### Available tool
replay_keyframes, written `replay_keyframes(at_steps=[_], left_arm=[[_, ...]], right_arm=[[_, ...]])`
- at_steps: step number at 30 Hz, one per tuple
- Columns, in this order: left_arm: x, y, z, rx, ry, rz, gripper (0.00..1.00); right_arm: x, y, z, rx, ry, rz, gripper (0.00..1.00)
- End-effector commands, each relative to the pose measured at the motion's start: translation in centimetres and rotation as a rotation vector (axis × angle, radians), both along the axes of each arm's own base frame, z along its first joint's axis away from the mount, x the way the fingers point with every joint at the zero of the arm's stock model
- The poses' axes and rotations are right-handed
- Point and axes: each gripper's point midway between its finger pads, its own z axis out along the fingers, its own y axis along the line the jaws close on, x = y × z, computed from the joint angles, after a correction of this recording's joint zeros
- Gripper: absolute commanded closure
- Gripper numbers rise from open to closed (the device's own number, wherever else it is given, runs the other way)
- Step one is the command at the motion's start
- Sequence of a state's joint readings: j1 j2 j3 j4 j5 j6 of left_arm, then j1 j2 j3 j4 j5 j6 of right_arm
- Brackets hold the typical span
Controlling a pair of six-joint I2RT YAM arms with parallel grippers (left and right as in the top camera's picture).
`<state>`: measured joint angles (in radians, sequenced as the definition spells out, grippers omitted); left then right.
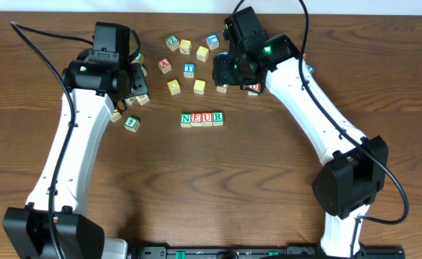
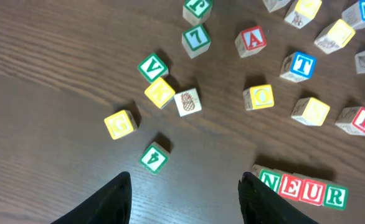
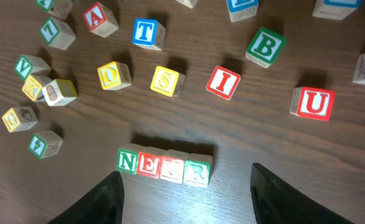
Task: Spell out NEURIPS
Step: 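Lower the open right gripper over the red I block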
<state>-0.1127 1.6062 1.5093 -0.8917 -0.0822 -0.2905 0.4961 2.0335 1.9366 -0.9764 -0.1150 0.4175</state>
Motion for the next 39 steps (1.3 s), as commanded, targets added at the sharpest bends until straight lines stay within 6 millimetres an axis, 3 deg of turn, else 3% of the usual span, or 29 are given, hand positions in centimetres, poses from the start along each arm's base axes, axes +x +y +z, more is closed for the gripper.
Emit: replay_keyframes(at_steps=[1,13,25,39], left_arm=[[-0.1,0.5,0.7,0.016,-0.022,0.005,0.46],[-0.1,0.5,0.7,0.016,-0.022,0.005,0.46],[-0.1,0.5,0.7,0.016,-0.021,0.004,0.45],[-0.5,0.5,0.5,0.018,-0.002,0.004,0.45]], right_arm=[[0.0,0.1,1.6,-0.001,-0.035,-0.004,0.39],[0.3,-0.2,1.7,-0.031,-0.060,0.016,0.41],[2.7,-0.1,3.4,-0.032,-0.173,-0.014,0.41],[4.7,0.5,-4.7,-0.062,-0.050,-0.130,0.47]])
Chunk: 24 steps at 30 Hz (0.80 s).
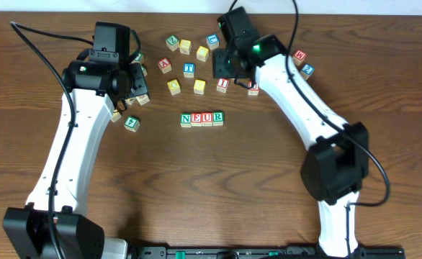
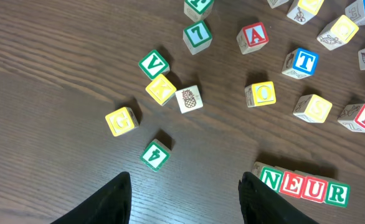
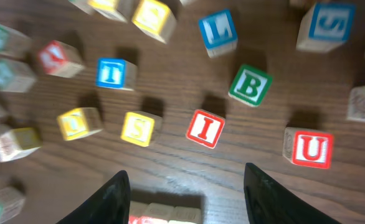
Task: Spell out NEURIPS
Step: 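Lower the open right gripper over the red I block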
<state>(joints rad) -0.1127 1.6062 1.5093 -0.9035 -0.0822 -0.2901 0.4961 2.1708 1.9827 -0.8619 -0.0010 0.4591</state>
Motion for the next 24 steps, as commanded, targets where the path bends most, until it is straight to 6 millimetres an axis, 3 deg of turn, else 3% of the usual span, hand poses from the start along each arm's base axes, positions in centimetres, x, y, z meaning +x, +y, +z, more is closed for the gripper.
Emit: replay_keyframes(at_steps=[1,16,24], left_arm=[[-0.3,0.5,0.6,0.017,-0.014,0.005,0.45],[-0.2,0.5,0.7,0.017,-0.014,0.005,0.45],[-0.2,0.5,0.7,0.017,-0.014,0.005,0.45]], right_arm=[[0.3,0.3,-1.1,-0.002,0.012,-0.044,0.47],[0.5,0.3,-6.4,-0.033,0.095,-0.085,0.49],[0.9,0.2,-7.9,-0.049,0.094,-0.095,0.50]])
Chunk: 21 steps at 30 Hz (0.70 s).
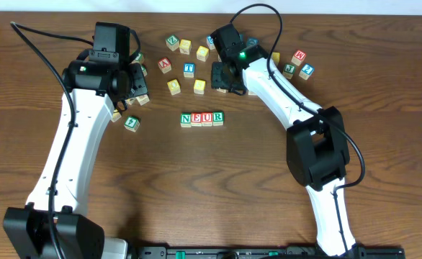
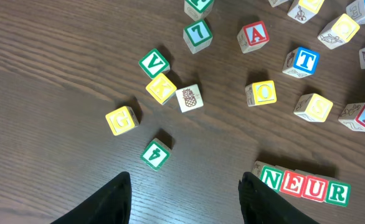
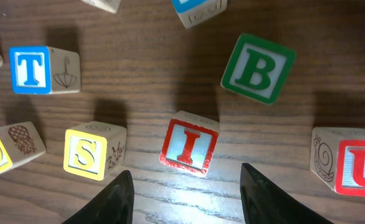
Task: Spell out NEURIPS
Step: 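Lower the open right gripper over the red I block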
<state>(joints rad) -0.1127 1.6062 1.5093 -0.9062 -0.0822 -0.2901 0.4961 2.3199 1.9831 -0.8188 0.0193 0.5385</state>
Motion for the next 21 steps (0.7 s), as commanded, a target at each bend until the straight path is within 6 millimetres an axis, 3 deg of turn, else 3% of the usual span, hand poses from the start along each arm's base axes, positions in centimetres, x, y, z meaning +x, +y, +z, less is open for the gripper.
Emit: replay_keyframes(at_steps=[1,21], left_arm=[[-0.2,0.5,0.7,0.017,-0.017,0.005,0.45],[-0.2,0.5,0.7,0.017,-0.017,0.005,0.45]], right_arm=[[0.2,0.2,-0.8,-0.020,-0.004,-0.015,0.51],[1.4,0.4,-4.6,-0.032,-0.006,-0.037,0.54]])
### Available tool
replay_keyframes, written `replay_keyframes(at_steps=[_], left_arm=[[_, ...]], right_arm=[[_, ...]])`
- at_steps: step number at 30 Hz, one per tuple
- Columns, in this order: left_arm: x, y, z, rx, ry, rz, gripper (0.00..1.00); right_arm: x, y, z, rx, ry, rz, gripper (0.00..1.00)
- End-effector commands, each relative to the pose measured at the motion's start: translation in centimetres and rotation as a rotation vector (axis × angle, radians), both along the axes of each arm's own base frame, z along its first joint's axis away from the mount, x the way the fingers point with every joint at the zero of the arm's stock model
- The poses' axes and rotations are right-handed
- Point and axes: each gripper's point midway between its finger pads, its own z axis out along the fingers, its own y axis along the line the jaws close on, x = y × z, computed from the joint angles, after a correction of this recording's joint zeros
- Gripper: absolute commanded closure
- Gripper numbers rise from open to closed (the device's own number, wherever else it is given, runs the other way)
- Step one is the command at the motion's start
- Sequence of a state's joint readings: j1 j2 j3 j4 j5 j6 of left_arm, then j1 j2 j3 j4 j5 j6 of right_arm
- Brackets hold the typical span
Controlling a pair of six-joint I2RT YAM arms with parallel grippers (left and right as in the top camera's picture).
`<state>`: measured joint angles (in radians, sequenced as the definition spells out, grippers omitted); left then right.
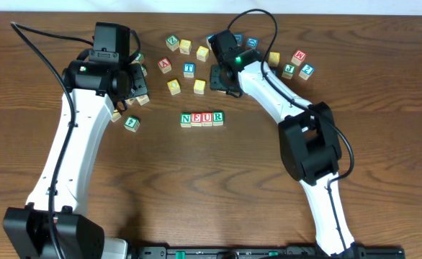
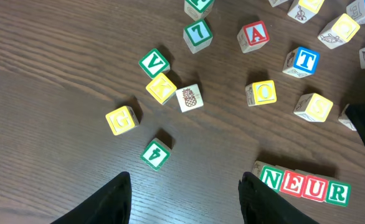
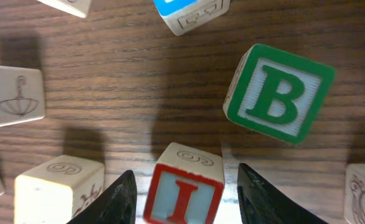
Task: Spell out NEURIPS
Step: 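Lower the open right gripper over the red I block, then close the right gripper on the red I block and lift it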
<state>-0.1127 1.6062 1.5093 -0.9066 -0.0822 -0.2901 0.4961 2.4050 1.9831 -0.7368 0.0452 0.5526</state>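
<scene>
The row N-E-U-R point(image 1: 201, 119) stands mid-table and also shows in the left wrist view as the row point(image 2: 304, 186). The red I block point(image 3: 182, 193) sits flat on the table between the fingers of my open right gripper point(image 3: 185, 200), with gaps on both sides. Overhead, the right gripper point(image 1: 222, 78) covers that block. A yellow S block point(image 2: 313, 107) lies just left of it. My left gripper point(image 2: 185, 199) is open over bare wood, left of the row.
A green B block point(image 3: 279, 93) lies just behind the I block, and a pale block side point(image 3: 58, 186) is by the left finger. Loose blocks A point(image 2: 253, 36), T point(image 2: 302, 61), O point(image 2: 261, 94), V point(image 2: 153, 63) and 4 point(image 2: 156, 154) are scattered behind the row.
My right gripper has come down closer to the table; the I block, then ahead of the fingers, now sits between them. The left arm has not moved.
My right gripper was open high over the row and the loose blocks. It then stood farther back over the I block, then lower with the block just ahead of the fingers, and now straddles it. The left gripper stayed open in place.
</scene>
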Motion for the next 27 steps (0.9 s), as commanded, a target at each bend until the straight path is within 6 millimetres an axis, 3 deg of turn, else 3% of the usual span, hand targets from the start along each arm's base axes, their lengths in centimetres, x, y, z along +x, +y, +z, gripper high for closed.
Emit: replay_keyframes(at_steps=[1,12,21,27], left_arm=[[-0.2,0.5,0.7,0.017,-0.017,0.005,0.45],[-0.2,0.5,0.7,0.017,-0.017,0.005,0.45],[-0.2,0.5,0.7,0.017,-0.017,0.005,0.45],[-0.2,0.5,0.7,0.017,-0.017,0.005,0.45]], right_arm=[[0.1,0.2,-0.9,-0.018,-0.002,-0.015,0.56],[0.0,-0.3,-0.3,-0.035,0.000,-0.004,0.70],[-0.6,-0.7,4.0,-0.031,-0.032,0.023,0.72],[-2.6,-1.9,8.0,-0.044,-0.015,0.029,0.71]])
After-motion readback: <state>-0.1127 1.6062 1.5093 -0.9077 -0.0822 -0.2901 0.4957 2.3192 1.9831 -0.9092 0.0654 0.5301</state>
